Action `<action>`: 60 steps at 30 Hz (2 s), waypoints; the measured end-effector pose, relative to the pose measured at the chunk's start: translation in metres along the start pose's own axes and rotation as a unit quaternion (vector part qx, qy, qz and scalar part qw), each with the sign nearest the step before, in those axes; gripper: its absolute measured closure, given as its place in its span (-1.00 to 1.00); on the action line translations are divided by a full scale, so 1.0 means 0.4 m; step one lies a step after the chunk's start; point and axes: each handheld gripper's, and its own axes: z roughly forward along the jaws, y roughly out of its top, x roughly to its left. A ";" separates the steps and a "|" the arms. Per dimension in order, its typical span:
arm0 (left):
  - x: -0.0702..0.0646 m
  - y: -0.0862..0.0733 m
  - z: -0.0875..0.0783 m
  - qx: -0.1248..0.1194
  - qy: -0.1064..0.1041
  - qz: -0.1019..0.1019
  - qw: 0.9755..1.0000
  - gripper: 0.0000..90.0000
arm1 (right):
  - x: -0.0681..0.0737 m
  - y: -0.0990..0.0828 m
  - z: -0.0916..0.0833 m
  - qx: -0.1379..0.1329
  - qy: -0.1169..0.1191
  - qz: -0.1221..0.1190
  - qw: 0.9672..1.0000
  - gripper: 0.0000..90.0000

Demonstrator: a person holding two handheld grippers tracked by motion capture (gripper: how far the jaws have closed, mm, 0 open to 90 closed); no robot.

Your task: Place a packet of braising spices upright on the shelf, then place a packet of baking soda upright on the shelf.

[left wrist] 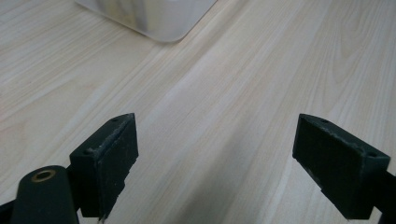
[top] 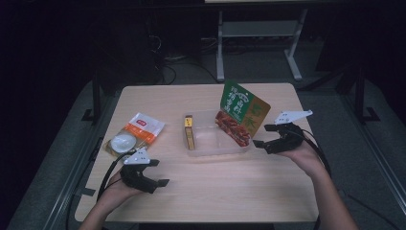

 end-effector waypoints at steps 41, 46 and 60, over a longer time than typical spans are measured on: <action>0.289 -0.005 -0.149 0.018 0.189 -0.091 0.977 -0.63 | 0.169 -0.150 0.035 0.054 0.070 -0.020 0.996 -0.51; 0.363 -0.013 -0.141 0.038 0.206 -0.112 0.971 -0.60 | 0.169 -0.150 0.038 0.055 0.074 -0.024 0.995 -0.51; 0.483 -0.081 -0.111 0.045 0.179 -0.185 0.965 -0.46 | 0.164 -0.150 0.039 0.055 0.073 -0.028 0.995 -0.49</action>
